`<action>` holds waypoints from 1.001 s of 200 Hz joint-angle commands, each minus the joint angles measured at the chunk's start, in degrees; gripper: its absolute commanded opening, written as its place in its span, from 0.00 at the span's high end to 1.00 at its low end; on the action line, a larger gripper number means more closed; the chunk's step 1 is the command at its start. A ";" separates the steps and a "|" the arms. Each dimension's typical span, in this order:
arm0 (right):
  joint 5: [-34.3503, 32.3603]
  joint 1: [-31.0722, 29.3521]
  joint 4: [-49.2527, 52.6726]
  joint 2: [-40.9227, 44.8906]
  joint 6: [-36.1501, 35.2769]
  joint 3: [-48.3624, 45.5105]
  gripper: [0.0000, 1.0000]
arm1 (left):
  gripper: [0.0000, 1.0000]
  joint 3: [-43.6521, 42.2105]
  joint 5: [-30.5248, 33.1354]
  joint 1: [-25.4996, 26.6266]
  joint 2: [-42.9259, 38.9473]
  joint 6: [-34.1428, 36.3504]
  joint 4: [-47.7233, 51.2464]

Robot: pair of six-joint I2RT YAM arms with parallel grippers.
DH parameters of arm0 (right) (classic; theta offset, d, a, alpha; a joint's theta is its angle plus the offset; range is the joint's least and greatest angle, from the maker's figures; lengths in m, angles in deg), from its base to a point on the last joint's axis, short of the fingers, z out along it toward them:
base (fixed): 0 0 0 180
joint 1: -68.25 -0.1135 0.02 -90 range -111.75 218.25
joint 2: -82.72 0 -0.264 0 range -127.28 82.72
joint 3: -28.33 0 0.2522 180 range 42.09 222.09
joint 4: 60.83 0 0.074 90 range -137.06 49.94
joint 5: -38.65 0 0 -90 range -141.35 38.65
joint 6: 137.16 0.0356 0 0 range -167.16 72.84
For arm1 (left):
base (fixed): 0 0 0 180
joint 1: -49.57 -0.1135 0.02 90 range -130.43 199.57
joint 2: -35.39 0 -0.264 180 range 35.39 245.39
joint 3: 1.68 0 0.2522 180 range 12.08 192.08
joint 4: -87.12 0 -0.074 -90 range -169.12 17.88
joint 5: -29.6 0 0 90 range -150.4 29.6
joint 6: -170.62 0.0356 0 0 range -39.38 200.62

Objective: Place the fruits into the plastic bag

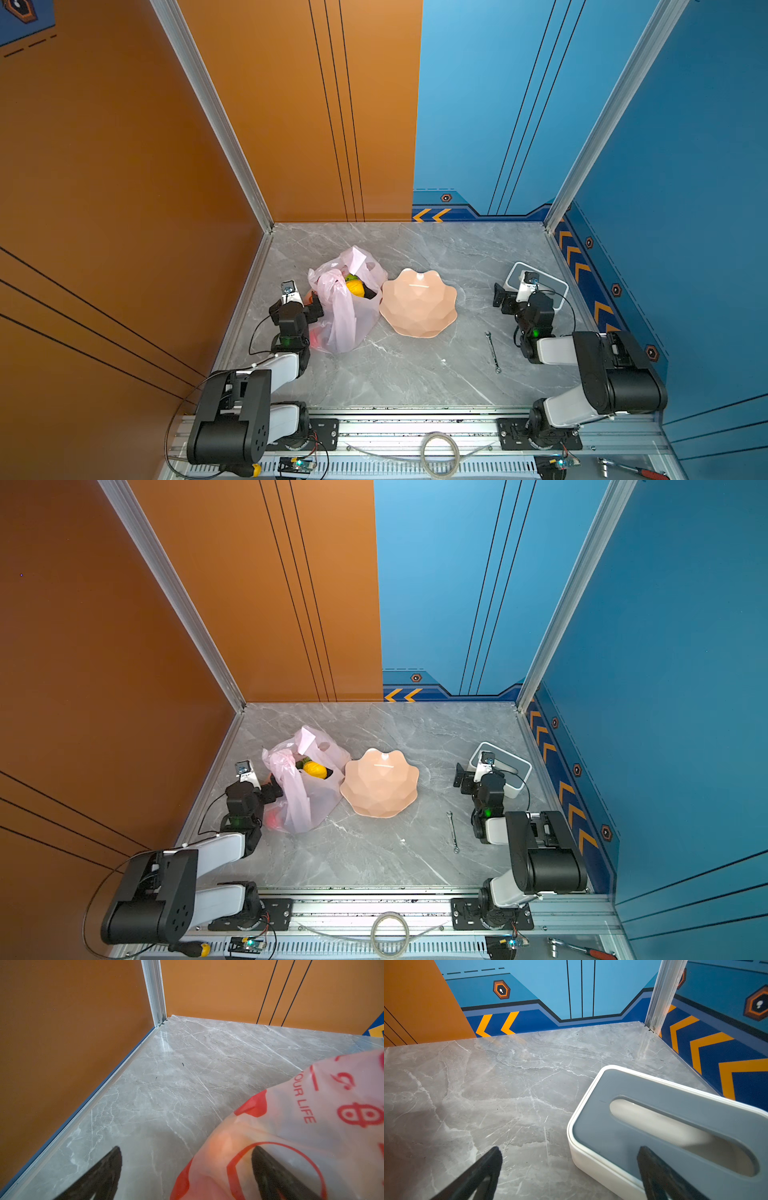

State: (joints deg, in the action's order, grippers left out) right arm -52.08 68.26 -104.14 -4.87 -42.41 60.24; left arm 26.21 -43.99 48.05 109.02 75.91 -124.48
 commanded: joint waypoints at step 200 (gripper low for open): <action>-0.43 -0.01 4.52 -1.18 -1.27 3.17 0.00 | 0.02 6.01 1.97 4.33 16.21 3.10 -11.24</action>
State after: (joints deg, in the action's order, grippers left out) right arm -52.06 68.22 -102.61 -5.33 -43.37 62.63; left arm 31.26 -43.47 52.00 125.81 79.10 -141.09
